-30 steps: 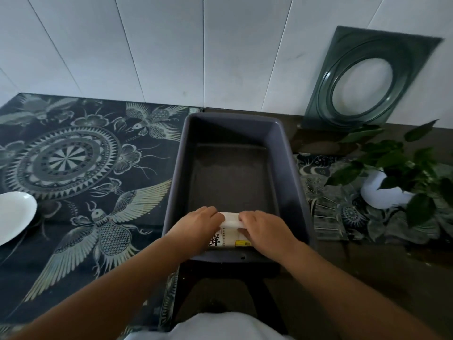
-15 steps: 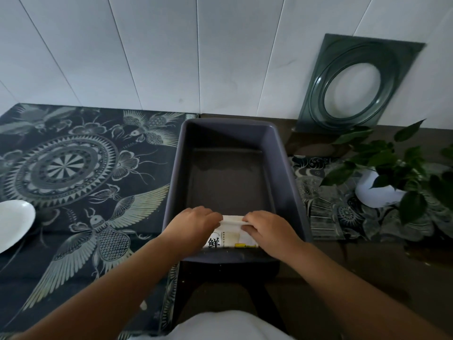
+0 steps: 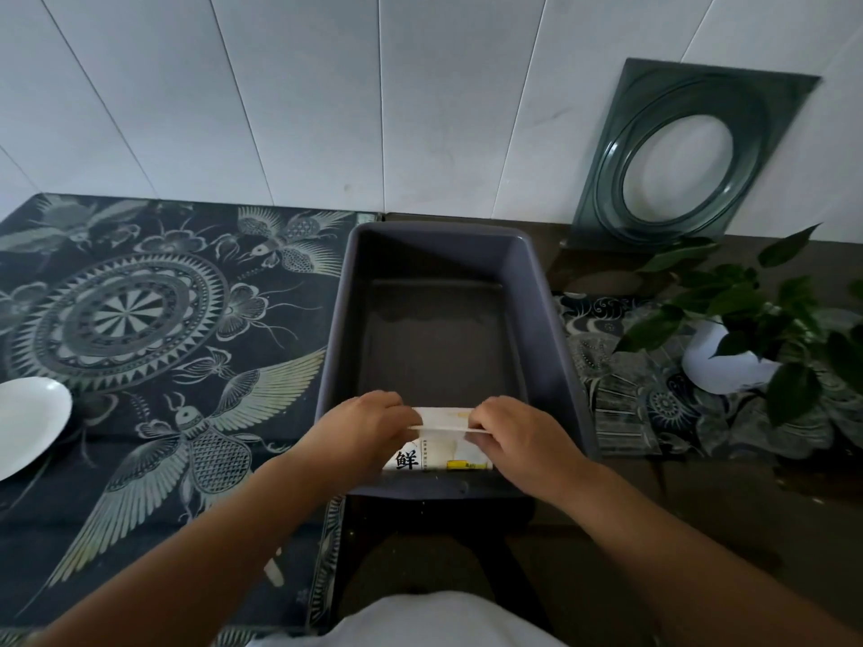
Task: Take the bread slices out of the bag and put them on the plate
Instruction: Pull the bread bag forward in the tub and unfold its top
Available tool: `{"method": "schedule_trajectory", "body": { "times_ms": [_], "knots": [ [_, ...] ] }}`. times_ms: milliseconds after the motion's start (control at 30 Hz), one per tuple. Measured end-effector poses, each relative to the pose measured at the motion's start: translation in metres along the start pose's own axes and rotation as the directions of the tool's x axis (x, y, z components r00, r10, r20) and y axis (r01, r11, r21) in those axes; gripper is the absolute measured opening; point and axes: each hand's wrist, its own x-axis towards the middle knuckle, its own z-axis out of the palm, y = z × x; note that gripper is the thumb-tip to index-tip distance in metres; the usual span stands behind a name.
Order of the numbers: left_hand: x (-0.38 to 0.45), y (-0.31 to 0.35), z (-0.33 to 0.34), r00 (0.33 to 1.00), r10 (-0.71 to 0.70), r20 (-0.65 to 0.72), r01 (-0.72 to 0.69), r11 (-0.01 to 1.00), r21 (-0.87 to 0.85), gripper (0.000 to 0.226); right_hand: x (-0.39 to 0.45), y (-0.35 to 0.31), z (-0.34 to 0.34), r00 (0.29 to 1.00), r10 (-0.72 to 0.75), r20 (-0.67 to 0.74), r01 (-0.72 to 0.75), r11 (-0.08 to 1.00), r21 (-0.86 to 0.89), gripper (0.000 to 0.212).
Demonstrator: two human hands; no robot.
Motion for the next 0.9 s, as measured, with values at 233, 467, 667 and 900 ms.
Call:
{"method": "schedule_trajectory", "body": {
  "times_ms": [233, 467, 667, 900],
  "knots": [
    [0.006, -0.002, -0.009, 0.996, -0.052, -0.078, 0.051, 0.999, -0.019, 0.01, 0.015, -0.003, -0.007, 0.943, 0.281, 0.177, -0.328, 0.869, 0.372, 0.016],
    [0.003, 0.003, -0.001, 0.999, 0.005, 0.042, -0.009, 0.996, 0.094, 0.03, 0.013, -0.008, -0.008, 0.933, 0.274, 0.235, -0.313, 0.938, 0.147, 0.023],
    [-0.007, 0.006, -0.016, 0.997, 0.027, 0.07, -0.026, 0.999, -0.023, 0.024, 0.005, -0.018, -0.015, 0.994, -0.103, -0.025, 0.103, 0.995, -0.019, 0.01],
    [0.008, 0.0, -0.035, 0.984, -0.111, 0.138, 0.134, 0.977, -0.167, 0.014, 0.021, -0.019, -0.026, 0.974, 0.185, 0.131, -0.219, 0.916, 0.335, 0.01]
  ]
}}
